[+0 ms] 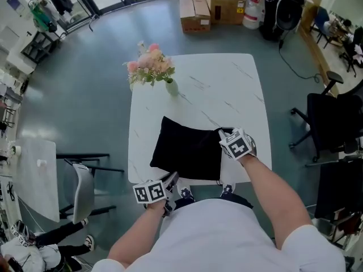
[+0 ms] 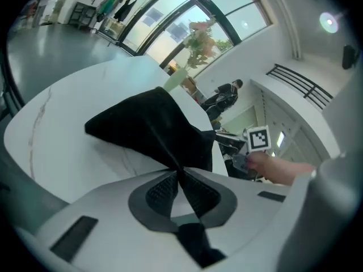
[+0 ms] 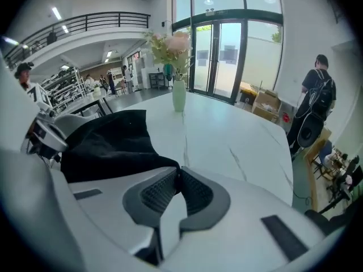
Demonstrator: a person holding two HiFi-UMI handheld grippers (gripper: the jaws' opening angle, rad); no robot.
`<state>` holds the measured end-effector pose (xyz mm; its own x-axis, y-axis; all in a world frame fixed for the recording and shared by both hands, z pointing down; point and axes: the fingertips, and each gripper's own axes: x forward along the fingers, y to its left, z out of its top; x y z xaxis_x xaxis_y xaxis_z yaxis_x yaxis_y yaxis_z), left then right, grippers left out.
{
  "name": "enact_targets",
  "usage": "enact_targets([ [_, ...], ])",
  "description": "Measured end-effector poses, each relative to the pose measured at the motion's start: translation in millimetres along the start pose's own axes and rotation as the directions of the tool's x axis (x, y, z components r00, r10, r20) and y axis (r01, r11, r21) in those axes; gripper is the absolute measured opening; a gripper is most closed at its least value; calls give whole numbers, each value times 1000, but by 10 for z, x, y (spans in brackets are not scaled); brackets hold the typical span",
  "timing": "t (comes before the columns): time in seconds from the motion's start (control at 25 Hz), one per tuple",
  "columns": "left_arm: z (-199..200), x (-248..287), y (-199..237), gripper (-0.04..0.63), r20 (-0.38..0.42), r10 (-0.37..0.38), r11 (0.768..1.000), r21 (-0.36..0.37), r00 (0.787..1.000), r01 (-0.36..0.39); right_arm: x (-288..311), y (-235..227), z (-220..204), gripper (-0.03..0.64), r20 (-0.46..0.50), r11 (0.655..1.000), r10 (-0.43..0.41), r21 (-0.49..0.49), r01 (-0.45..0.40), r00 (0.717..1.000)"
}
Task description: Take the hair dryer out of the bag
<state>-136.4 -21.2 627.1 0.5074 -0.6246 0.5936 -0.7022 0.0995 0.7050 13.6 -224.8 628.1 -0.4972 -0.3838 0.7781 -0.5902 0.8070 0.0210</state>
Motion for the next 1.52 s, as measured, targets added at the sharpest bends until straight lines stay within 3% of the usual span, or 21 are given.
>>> enact_targets([
  [0.2, 12, 12, -78, 62, -72, 26, 988, 155, 997, -14, -32, -36, -20, 38, 12, 998, -19, 52, 18, 1000],
  [0.24, 13, -24, -86, 72, -91, 39, 979, 202, 995, -20, -63, -20, -87, 47, 9, 997, -10, 80, 9, 1000],
  [0.32, 28, -104, -107, 107, -132, 51, 958, 285, 990, -12, -163, -11, -238, 188, 15, 987, 2, 160, -4, 1000],
  [0.36, 54, -144, -124, 163, -149, 49, 949, 315, 988, 0, -224, -9, -315, 202, 23, 979, 5, 206, -10, 1000],
  [0.52, 277, -311, -221, 172, -150, 69, 897, 442, 986, 5, -480, 251, -724, 199, 42, 942, 67, 328, -77, 997],
  [0.6, 489, -354, -292, 172, -109, 99, 838, 546, 989, -23, -591, 512, -913, 195, 40, 934, 126, 333, -132, 991],
  [0.64, 626, -341, -302, 172, -79, 127, 791, 610, 989, -53, -642, 626, -975, 185, 40, 933, 148, 326, -153, 988],
  [0.72, 920, -218, -189, 172, -18, 227, 655, 742, 974, -139, -729, 799, -1037, 150, 45, 931, 181, 314, -186, 982],
  [0.8, 1145, -23, 110, 175, -1, 363, 505, 841, 932, -196, -782, 908, -1053, 121, 55, 926, 201, 314, -208, 978],
  [0.84, 1209, 63, 268, 192, -20, 411, 475, 858, 911, -196, -795, 939, -1052, 112, 58, 925, 203, 317, -211, 977],
  [0.88, 1254, 131, 388, 206, -54, 427, 501, 845, 903, -186, -804, 958, -1044, 107, 62, 924, 201, 320, -210, 978],
  [0.92, 1291, 177, 456, 216, -94, 405, 578, 797, 909, -175, -813, 965, -1030, 104, 68, 923, 197, 323, -208, 978],
  [1.0, 1340, 215, 491, 216, -150, 298, 773, 617, 943, -146, -826, 949, -988, 98, 85, 921, 188, 331, -206, 978],
  [1.04, 1342, 221, 492, 216, -161, 239, 846, 518, 958, -124, -827, 927, -968, 97, 93, 920, 182, 334, -203, 979],
  [1.08, 1330, 221, 495, 215, -161, 186, 897, 430, 969, -101, -825, 902, -953, 95, 98, 920, 175, 339, -198, 980],
  [1.12, 1298, 216, 500, 215, -158, 139, 932, 355, 978, -75, -822, 884, -946, 94, 102, 918, 170, 345, -195, 980],
  [1.16, 1245, 206, 504, 215, -158, 97, 954, 296, 983, -47, -819, 875, -949, 94, 104, 916, 167, 351, -193, 981],
  [1.24, 1114, 186, 511, 238, -167, 40, 972, 233, 985, 0, -805, 878, -965, 90, 102, 912, 169, 360, -195, 980],
  [1.4, 963, 125, 507, 255, -140, 13, 977, 212, 990, 17, -770, 906, -1029, 87, 78, 909, 187, 364, -202, 979],
  [1.52, 957, 46, 492, 220, -72, 17, 981, 196, 997, -2, -749, 881, -1051, 86, 64, 905, 195, 372, -205, 979],
])
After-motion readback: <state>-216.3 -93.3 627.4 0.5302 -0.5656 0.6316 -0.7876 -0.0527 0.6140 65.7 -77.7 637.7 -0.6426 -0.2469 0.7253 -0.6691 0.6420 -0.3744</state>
